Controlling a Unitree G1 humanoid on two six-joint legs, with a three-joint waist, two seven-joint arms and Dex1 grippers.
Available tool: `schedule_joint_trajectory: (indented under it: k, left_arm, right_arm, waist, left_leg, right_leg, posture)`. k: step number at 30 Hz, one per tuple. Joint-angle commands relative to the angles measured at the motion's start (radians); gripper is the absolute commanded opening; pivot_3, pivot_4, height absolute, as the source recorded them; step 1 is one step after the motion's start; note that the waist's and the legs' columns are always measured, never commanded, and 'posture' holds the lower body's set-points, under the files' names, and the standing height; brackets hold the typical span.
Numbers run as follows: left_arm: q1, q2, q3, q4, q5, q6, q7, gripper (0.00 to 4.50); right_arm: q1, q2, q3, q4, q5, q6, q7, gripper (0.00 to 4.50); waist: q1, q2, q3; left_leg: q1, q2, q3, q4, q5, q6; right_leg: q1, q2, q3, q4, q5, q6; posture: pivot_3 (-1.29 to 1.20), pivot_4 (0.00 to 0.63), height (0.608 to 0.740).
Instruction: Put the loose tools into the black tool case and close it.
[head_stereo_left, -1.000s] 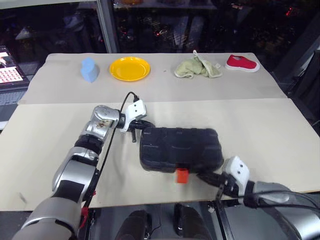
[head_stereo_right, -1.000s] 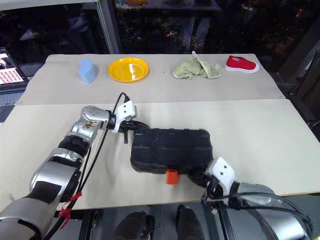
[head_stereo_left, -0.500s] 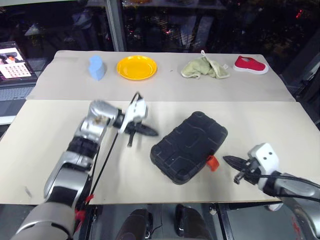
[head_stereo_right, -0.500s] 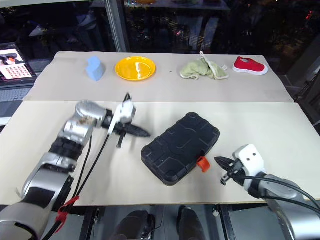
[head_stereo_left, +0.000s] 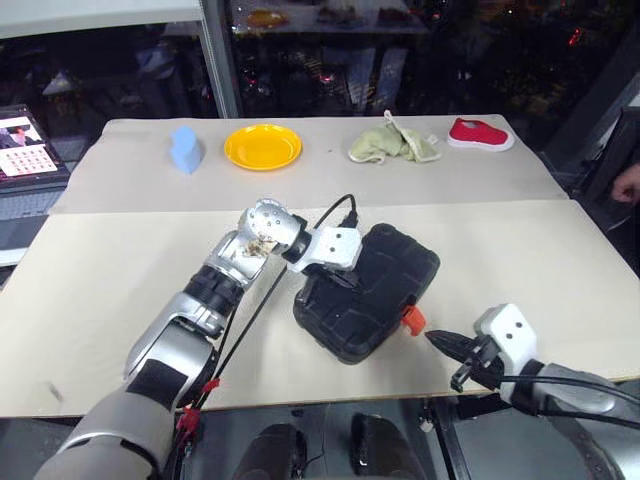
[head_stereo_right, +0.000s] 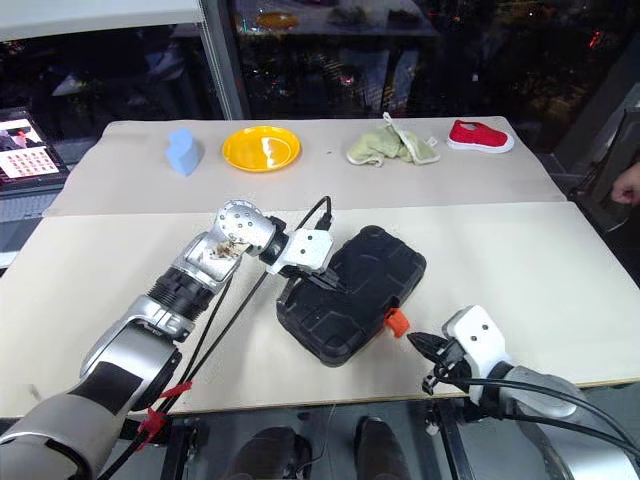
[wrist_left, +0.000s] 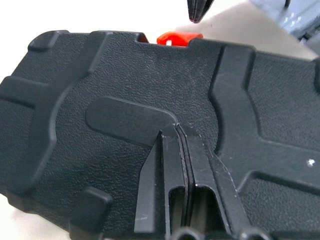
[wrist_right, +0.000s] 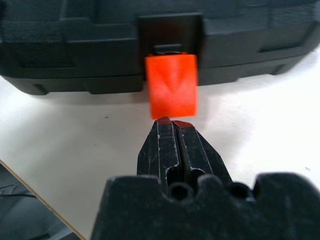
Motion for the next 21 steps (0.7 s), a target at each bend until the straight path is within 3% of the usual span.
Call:
schedule_joint_trajectory:
  k: [1,12,21]
  left_arm:
    - [0.006,-0.007,-0.019,0.052,0.046,-0.001,0.024,0.06]
    - [0.015,-0.022,0.002,0.032,0.036,0.018,0.031,0.06]
    - [0.039,-0.037,-0.022,0.049,0.071,-0.021,0.059,0.06]
  right_arm:
    - [-0.054,0.024,0.053,0.032,-0.040,-0.007,-0.022,0.00]
    - [-0.204,0.075,0.144,0.159,-0.101,-0.025,-0.026,0.00]
    - [-0.272,0.114,0.041,0.013,0.056,0.092,-0.014,0.00]
  waist:
    - [0.001,0.000,0.000]
    - [0.002,0.000,0.000]
    - [-0.004,0.000,0.000]
  left_leg:
    - [0.002,0.000,0.000,0.000,0.000,0.000]
    - [0.003,0.000,0.000,0.000,-0.001,0.002]
    - [-0.004,0.000,0.000,0.000,-0.001,0.001]
  right_leg:
    - [0.002,0.000,0.000,0.000,0.000,0.000]
    - [0.003,0.000,0.000,0.000,-0.001,0.001]
    - [-0.005,0.000,0.001,0.001,0.000,0.000]
  posture:
    - [0.00,0.150,0.740]
    - [0.00,0.150,0.740]
    - [0.00,0.150,0.740]
